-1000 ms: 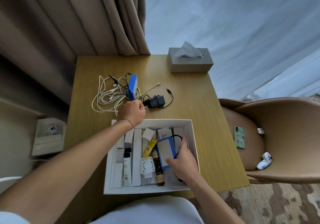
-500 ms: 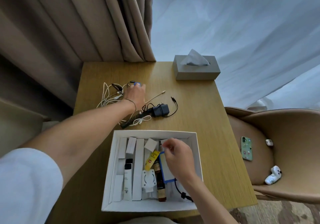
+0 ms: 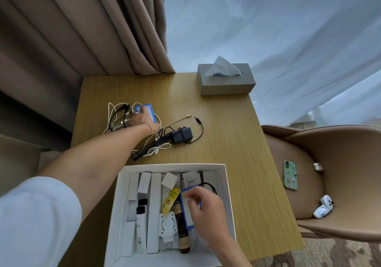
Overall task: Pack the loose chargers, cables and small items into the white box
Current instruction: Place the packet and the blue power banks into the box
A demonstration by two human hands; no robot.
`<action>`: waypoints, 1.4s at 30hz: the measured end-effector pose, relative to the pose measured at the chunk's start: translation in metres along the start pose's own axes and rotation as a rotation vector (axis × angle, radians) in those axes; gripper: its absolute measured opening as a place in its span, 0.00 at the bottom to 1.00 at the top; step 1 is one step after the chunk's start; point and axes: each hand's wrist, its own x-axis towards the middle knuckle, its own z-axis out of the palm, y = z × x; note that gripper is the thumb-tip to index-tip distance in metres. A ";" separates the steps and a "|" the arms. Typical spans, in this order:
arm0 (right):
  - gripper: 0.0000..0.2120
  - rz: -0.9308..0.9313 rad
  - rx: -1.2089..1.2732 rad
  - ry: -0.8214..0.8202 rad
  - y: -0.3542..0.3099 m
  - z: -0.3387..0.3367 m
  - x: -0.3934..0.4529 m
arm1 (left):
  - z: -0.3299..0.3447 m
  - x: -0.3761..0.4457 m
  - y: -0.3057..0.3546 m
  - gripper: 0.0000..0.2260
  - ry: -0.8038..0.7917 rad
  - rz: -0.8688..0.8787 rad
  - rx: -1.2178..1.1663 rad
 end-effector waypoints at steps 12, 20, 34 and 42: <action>0.11 -0.046 0.086 -0.018 -0.016 -0.003 0.023 | -0.045 -0.006 -0.018 0.17 0.138 0.044 -0.308; 0.11 -0.234 0.135 0.030 -0.065 -0.004 0.058 | -0.105 -0.078 -0.056 0.17 0.491 0.294 -0.281; 0.11 -0.470 0.338 -0.013 -0.122 -0.010 0.044 | -0.152 -0.243 -0.071 0.19 0.269 0.624 -0.829; 0.15 -0.182 0.723 -0.188 -0.094 -0.016 0.012 | -0.090 -0.277 -0.065 0.24 -0.238 0.398 -1.593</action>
